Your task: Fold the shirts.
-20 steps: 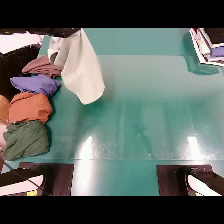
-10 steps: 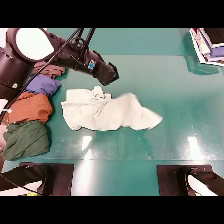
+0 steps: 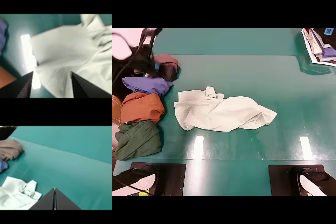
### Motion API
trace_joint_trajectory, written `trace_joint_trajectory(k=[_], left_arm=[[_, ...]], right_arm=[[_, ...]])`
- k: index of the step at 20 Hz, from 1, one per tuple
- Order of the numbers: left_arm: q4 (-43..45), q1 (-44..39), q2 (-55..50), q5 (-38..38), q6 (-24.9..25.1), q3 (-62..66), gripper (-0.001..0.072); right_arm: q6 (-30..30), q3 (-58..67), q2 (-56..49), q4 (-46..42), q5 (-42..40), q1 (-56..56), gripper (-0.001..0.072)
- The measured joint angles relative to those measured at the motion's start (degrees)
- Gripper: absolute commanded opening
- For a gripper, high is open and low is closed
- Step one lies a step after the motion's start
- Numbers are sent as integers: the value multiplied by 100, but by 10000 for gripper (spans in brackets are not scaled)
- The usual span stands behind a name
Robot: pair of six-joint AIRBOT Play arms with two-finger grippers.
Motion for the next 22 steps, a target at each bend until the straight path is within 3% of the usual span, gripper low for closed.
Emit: trace_joint_trajectory(k=[7, 15, 16, 17, 18, 19, 22], left_arm=[[-640, 767, 299, 741, 0, -2382, 534], [-1434, 846, 50, 1711, 203, -3462, 532], [-1534, 837, 11, 1764, 203, -3480, 480], [-1661, 831, -42, 1869, 216, -3499, 270], [-1698, 824, -83, 1947, 223, -3504, 110], [-1700, 824, -105, 1958, 223, -3493, 27], [-1768, 813, -63, 1921, 243, -3228, 27]], right_arm=[[0, -68, -234, 39, -22, 7, 15], [2, -70, -380, 55, -24, 35, 15], [0, -70, -385, 55, -24, 35, 15], [0, -70, -385, 55, -24, 35, 15], [0, -70, -387, 55, -22, 35, 15], [0, -70, -389, 42, 7, 35, 15], [2, -76, -404, -210, 330, 26, 15]])
